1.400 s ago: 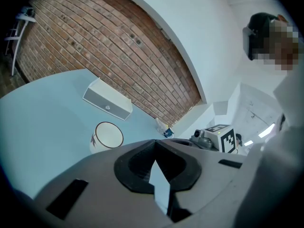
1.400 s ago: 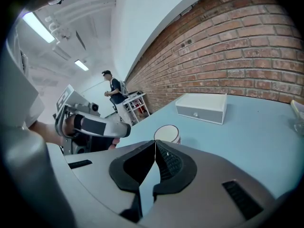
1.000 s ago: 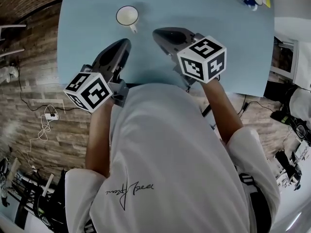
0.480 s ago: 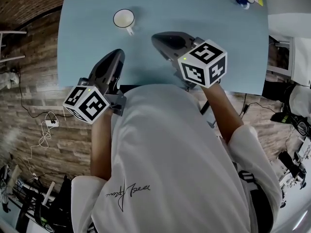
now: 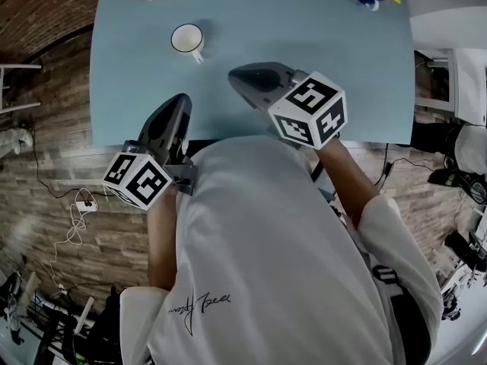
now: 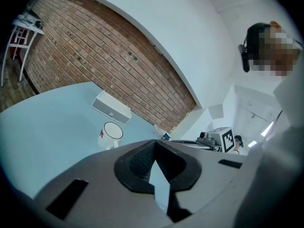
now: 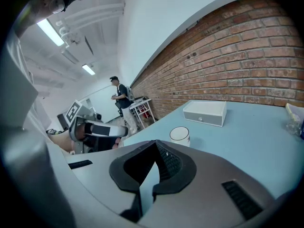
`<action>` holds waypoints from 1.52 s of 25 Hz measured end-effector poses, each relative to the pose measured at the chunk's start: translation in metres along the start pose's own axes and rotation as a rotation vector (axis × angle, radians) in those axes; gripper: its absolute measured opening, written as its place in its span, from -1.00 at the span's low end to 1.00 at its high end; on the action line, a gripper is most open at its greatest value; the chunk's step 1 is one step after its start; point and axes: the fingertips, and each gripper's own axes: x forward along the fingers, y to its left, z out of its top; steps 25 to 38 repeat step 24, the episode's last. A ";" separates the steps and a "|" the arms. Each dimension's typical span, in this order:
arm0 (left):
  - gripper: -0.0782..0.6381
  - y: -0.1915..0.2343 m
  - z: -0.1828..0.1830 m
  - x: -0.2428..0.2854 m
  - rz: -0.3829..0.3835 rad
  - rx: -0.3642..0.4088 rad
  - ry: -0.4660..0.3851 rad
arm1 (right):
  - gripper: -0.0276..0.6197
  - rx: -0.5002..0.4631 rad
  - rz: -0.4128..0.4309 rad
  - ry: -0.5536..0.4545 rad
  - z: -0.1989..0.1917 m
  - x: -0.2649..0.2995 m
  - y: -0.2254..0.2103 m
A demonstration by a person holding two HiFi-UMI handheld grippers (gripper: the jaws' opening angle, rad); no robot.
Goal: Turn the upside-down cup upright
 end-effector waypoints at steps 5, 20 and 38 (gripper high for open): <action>-0.75 -0.002 0.000 -0.002 0.002 0.011 -0.008 | -0.86 -0.008 -0.003 -0.008 0.001 -0.005 0.005; -0.75 0.001 0.001 -0.008 0.019 0.019 -0.022 | -0.86 -0.016 -0.012 -0.024 0.004 -0.014 0.004; -0.75 -0.004 -0.001 -0.005 0.027 0.033 -0.014 | -0.86 -0.017 -0.014 -0.019 0.002 -0.019 0.001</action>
